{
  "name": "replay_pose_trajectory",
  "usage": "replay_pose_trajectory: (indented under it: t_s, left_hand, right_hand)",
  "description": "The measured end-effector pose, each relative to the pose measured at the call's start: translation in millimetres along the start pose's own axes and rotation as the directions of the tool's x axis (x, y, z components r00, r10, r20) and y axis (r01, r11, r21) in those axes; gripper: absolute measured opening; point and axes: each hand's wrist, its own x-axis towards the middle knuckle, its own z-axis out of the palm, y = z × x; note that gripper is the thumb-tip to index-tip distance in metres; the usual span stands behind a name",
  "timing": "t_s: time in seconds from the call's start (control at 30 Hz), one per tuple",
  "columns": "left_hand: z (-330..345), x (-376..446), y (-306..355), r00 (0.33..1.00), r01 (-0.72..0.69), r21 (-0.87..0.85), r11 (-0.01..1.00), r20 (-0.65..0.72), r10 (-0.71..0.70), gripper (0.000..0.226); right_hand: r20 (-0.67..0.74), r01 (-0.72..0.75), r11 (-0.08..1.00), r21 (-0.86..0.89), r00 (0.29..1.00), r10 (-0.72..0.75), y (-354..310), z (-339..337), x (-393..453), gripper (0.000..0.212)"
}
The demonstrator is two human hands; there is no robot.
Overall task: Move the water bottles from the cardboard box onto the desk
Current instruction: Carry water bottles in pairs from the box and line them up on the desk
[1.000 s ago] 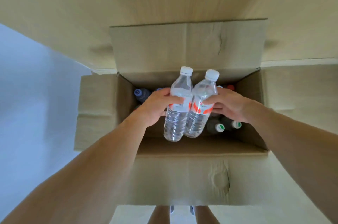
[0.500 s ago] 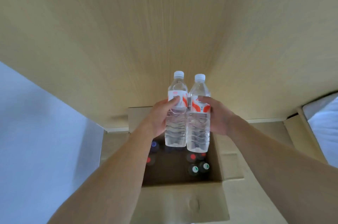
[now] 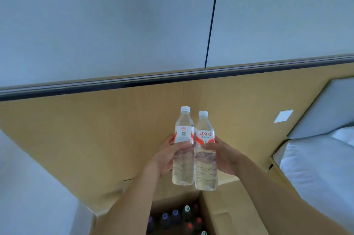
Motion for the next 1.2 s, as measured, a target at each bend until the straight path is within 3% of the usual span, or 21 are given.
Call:
replay_pose_trajectory:
  t_s: [0.2,0.37,0.5,0.67,0.83,0.93,1.03,1.2]
  left_hand:
    - [39,-17,22,0.991,-0.023,-0.014,1.0,0.131,0.024,0.072]
    - [66,-32,35,0.964,-0.144,0.122,0.982,0.24,0.111,0.068]
    - [88,-42,37,0.944,-0.204,0.181,0.962,0.298,0.144,0.065]
    - [121,-50,27,0.911,-0.188,0.221,0.957,0.403,0.086,0.074]
    - [167,-54,0,0.869,-0.155,0.266,0.951,0.494,0.003,0.059]
    - [199,-68,-21,0.809,-0.11,0.305,0.946,0.581,-0.094,0.069]
    - [231,-88,-40,0.704,-0.068,0.336,0.939,0.683,-0.193,0.078]
    - [292,-131,-80,0.578,-0.168,0.403,0.899,0.78,-0.242,0.086]
  right_hand:
    - [-0.112,0.134,0.991,0.028,0.985,-0.13,-16,4,-48,0.074]
    - [-0.277,0.202,0.979,-0.034,0.939,-0.204,-26,7,-90,0.078]
    - [-0.341,0.28,0.959,-0.039,0.899,-0.276,-26,11,-124,0.063]
    - [-0.472,0.348,0.936,-0.064,0.815,-0.335,-15,14,-174,0.059]
    - [-0.616,0.377,0.921,-0.098,0.704,-0.353,8,20,-233,0.061]
    - [-0.698,0.4,0.91,-0.105,0.623,-0.354,25,21,-276,0.057]
    - [-0.783,0.407,0.907,-0.107,0.528,-0.329,43,18,-324,0.061]
    - [-0.867,0.469,0.875,-0.119,0.38,-0.322,78,14,-412,0.065]
